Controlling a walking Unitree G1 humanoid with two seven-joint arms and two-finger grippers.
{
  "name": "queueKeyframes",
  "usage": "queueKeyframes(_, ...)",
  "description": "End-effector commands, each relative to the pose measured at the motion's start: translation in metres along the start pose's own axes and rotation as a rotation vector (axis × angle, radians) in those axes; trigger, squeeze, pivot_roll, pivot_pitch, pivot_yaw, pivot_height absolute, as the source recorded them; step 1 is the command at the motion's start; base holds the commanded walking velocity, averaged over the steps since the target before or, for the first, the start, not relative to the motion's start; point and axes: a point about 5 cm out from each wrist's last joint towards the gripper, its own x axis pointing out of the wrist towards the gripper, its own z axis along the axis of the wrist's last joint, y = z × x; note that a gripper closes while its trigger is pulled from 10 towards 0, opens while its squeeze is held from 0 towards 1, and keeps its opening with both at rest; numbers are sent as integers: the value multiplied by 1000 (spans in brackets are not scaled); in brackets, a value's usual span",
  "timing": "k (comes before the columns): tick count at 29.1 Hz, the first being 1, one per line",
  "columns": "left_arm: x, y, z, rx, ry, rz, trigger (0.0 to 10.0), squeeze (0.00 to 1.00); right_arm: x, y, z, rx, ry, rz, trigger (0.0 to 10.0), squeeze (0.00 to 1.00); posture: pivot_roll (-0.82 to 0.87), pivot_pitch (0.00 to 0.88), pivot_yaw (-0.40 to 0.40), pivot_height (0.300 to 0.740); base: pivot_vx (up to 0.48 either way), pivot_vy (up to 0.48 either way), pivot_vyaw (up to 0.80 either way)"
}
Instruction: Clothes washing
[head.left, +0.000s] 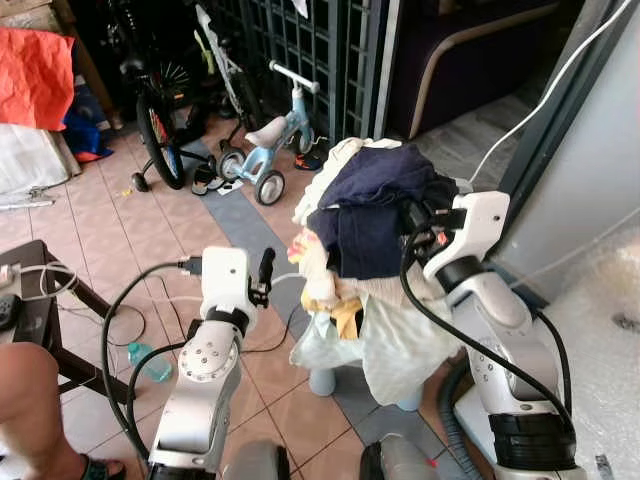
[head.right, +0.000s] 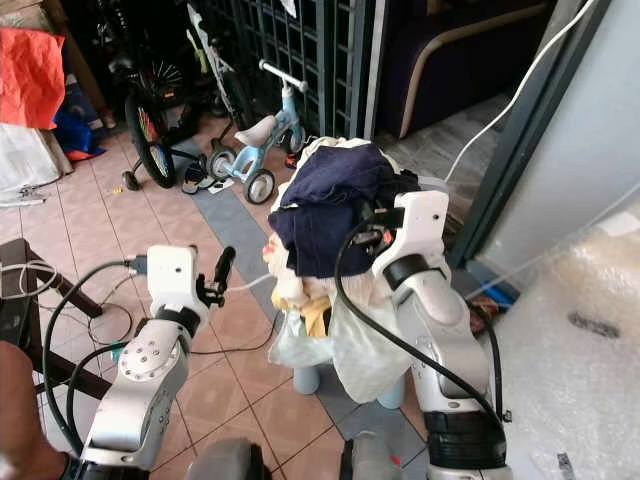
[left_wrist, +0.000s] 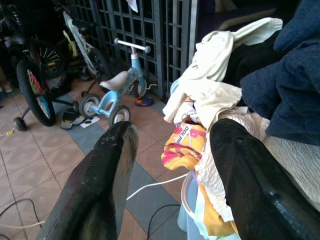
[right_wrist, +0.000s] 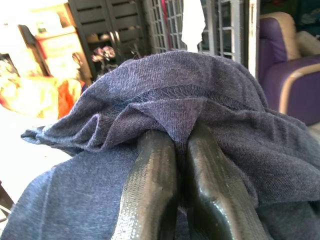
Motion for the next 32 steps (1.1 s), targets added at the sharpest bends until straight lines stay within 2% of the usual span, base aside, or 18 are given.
queueKeyframes(1, -1, 2, 3, 1, -15, -6, 10000, 0, 5, 2, 12, -32, -64, -16, 5255, 0, 14, 55, 36, 740, 0, 0, 0)
queueKeyframes(2, -2, 2, 3, -2, -17, -11, 10000, 0, 6, 0, 13, -39, -69, -27, 5255, 0, 14, 55, 36, 740, 0, 0, 0)
queueKeyframes(3, -2, 2, 4, -8, -22, -21, 10000, 0, 7, -1, 14, -44, -70, -36, 5882, 0, 12, 58, 37, 740, 0, 0, 0)
queueKeyframes(4, -2, 2, 4, -8, -22, -21, 10000, 0, 7, -3, 14, -60, -69, -48, 10000, 0, 12, 59, 36, 740, 0, 0, 0)
queueKeyframes(7, -2, 1, 4, -8, -24, -27, 10000, 0, 10, -8, 16, -95, -68, -86, 10000, 0, 9, 65, 36, 740, 0, -89, 0)
queueKeyframes(9, -3, 1, 4, -8, -24, -27, 10000, 0, 12, -12, 20, -160, -81, -121, 10000, 0, 8, 66, 35, 740, 0, -291, -709)
queueKeyframes(13, -4, 0, 2, -24, -12, -32, 10000, 0, 20, -24, 35, -229, -134, -168, 10000, 0, 2, 67, 36, 740, 0, -296, -800)
queueKeyframes(18, -2, -1, 2, -27, -17, -33, 10000, 0, 35, -53, 67, -279, -222, -278, 10000, 0, 2, 65, 33, 740, 0, -292, -800)
queueKeyframes(24, -3, -1, 1, -41, -8, -21, 10000, 0, 44, -78, 98, -367, -298, -393, 10000, 0, 5, 66, 30, 740, 0, -47, -800)
queueKeyframes(26, -3, 0, 1, -52, -11, -18, 10000, 0, 45, -98, 111, -404, -306, -510, 10000, 0, 8, 67, 27, 740, 0, 0, -800)
queueKeyframes(29, -3, 0, 2, -52, -12, -15, 10000, 0, 45, -110, 117, -390, -303, -569, 10000, 0, 10, 67, 26, 740, 0, 0, -800)
queueKeyframes(32, -3, 0, 2, -54, -13, -15, 10000, 0, 46, -123, 113, -385, -248, -639, 10000, 0, 9, 70, 26, 740, 0, 0, -800)
